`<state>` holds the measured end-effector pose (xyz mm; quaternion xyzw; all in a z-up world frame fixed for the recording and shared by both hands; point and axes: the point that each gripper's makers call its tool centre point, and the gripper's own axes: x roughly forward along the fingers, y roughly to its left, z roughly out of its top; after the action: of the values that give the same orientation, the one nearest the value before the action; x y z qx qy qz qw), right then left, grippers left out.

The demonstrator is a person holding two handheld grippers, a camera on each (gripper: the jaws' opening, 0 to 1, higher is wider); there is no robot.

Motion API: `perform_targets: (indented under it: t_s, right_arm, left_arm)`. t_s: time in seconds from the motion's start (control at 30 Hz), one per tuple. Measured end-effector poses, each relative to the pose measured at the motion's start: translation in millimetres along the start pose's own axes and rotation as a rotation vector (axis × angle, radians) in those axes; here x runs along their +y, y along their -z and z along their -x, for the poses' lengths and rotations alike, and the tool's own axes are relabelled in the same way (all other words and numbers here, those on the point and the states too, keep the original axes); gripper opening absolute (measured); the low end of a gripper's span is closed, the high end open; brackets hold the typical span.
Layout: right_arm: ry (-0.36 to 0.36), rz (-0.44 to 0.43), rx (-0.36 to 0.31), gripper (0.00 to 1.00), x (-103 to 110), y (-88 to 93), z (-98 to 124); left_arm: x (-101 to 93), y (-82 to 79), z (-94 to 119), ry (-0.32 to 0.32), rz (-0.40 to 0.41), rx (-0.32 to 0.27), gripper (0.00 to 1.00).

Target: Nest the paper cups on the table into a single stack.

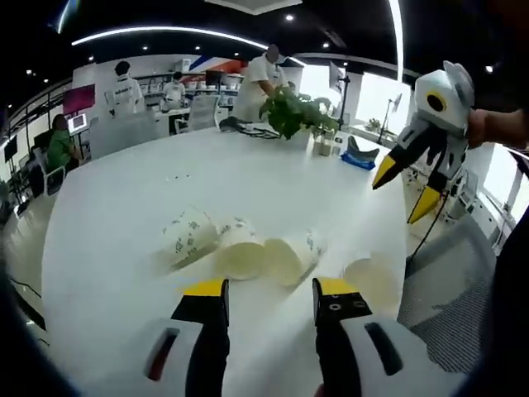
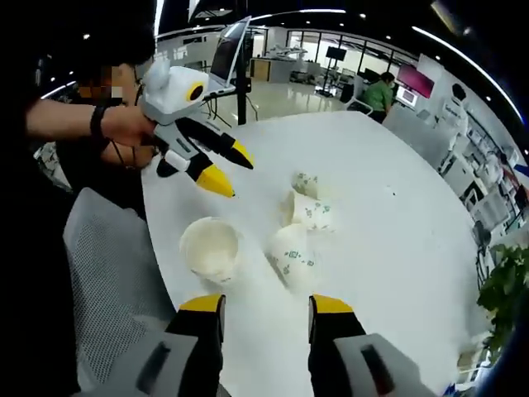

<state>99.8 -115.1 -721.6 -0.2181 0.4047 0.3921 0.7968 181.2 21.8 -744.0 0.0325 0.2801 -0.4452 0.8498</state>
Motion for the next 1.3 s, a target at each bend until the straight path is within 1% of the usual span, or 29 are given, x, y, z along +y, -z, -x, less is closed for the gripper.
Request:
perform_targets:
  t_s: [0.07, 0.1, 0.13, 0.2, 0.37, 0.5, 0.57, 0.63, 0.7, 0.73, 0.8, 0.83, 0.9, 1.03, 1.1, 1.3]
  right_arm:
    - [0.003, -0.019, -0.002, 0.39, -2.8, 7.3, -1.0]
    - [0.004, -0.021, -0.001, 0.39, -1.9, 8.7, -0.6]
    - [0.006, -0.027, 0.002, 0.39, -1.2, 11.2, -0.3]
    - [0.009, -0.037, 0.003, 0.39, -0.9, 13.4, 2.4]
    - [0.014, -0.081, -0.008, 0.39, -1.6, 19.5, 1.7]
    - [0.016, -0.105, -0.011, 0.39, -2.1, 26.0, 3.4]
    - [0.02, -0.117, -0.01, 0.38, -3.3, 29.4, 4.6]
    - [0.022, -0.129, -0.009, 0.38, -4.1, 32.5, 4.7]
    - [0.027, -0.146, -0.009, 0.38, -7.8, 37.8, 7.0]
    - [0.027, -0.15, -0.008, 0.38, -8.1, 39.1, 6.4]
    - [0.025, -0.158, -0.002, 0.38, -9.8, 41.4, 4.7]
    - [0.023, -0.162, 0.0, 0.38, -11.2, 43.0, 4.4]
    - [0.021, -0.167, 0.0, 0.38, -13.0, 44.1, 4.0]
    - [0.014, -0.18, 0.002, 0.38, -14.1, 44.1, -0.8]
    - [0.011, -0.184, 0.001, 0.38, -13.4, 42.1, -3.5]
    - [0.008, -0.199, 0.001, 0.38, -14.9, 40.7, -14.7]
  left_arm:
    - [-8.8, -2.2, -10.0, 0.036, 0.027, 0.014, 0.37]
    - [-10.5, -2.8, -13.5, 0.041, 0.024, 0.017, 0.37]
    - [-10.1, -0.1, -20.3, 0.055, 0.024, 0.023, 0.37]
    - [-16.6, 1.1, -27.9, 0.093, 0.035, 0.035, 0.37]
    - [-28.2, 2.3, -43.5, 0.124, 0.045, 0.064, 0.36]
    - [-25.3, 6.6, -56.3, 0.141, 0.073, 0.082, 0.36]
    - [-20.8, 9.4, -63.7, 0.149, 0.078, 0.093, 0.35]
    - [-24.4, 6.9, -63.5, 0.153, 0.084, 0.101, 0.34]
    - [-25.6, 5.7, -65.7, 0.166, 0.119, 0.102, 0.33]
    - [-27.1, 4.8, -66.8, 0.176, 0.146, 0.1, 0.32]
    - [-31.4, 4.7, -68.5, 0.21, 0.173, 0.099, 0.3]
    - [-29.0, 7.2, -72.3, 0.221, 0.18, 0.103, 0.3]
    - [-27.8, 11.2, -76.5, 0.226, 0.172, 0.116, 0.3]
    - [-34.5, 18.1, -81.0, 0.263, 0.186, 0.148, 0.29]
    - [-37.9, 18.6, -82.7, 0.273, 0.186, 0.152, 0.29]
    - [-36.8, 25.4, -95.7, 0.294, 0.201, 0.167, 0.28]
